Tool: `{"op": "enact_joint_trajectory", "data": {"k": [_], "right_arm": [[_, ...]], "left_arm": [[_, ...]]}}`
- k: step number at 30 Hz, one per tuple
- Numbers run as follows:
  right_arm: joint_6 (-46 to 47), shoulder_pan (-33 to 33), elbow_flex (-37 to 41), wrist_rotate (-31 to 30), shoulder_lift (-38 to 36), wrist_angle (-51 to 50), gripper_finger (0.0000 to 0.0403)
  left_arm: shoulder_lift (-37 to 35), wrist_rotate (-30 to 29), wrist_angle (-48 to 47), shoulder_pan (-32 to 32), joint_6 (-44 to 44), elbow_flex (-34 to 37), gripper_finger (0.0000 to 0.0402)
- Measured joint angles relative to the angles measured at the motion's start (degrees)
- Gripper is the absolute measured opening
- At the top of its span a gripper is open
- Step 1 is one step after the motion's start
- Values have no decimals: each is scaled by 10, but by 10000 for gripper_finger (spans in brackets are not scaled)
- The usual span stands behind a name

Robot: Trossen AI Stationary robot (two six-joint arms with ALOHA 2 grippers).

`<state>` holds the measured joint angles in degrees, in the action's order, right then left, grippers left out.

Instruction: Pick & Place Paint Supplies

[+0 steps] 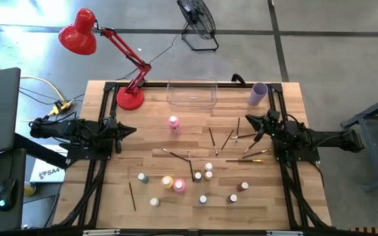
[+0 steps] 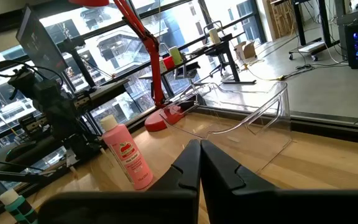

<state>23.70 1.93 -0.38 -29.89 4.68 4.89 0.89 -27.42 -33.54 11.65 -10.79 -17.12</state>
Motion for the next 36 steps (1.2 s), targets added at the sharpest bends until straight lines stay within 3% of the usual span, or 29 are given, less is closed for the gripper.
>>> {"op": "enact_joint_trajectory", "data": {"k": [36], "right_arm": [[0, 0, 0, 0, 0, 0, 2]], "left_arm": [[0, 0, 0, 0, 7, 0, 0]]}}
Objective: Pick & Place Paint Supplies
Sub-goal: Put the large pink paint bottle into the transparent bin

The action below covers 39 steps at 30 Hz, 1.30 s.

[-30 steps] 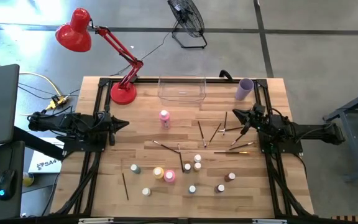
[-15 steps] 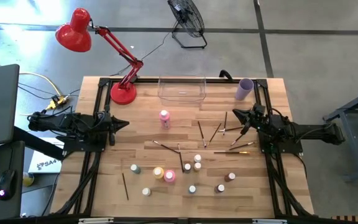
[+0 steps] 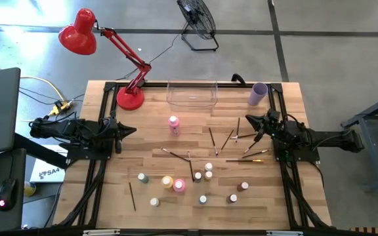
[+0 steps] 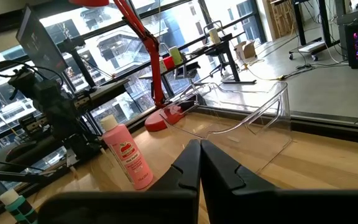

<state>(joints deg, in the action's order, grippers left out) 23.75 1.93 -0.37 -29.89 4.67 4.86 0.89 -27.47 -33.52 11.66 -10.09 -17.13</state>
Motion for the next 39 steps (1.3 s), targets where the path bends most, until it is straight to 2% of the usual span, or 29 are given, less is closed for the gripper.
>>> {"op": "enact_joint_trajectory", "data": {"k": [4, 6, 39], "right_arm": [[0, 0, 0, 0, 0, 0, 2], [0, 0, 0, 0, 0, 0, 2], [0, 0, 0, -1, 0, 0, 2]], "left_arm": [[0, -4, 0, 0, 85, 0, 0], [0, -3, -1, 0, 98, 0, 0], [0, -1, 0, 0, 98, -1, 0]]}}
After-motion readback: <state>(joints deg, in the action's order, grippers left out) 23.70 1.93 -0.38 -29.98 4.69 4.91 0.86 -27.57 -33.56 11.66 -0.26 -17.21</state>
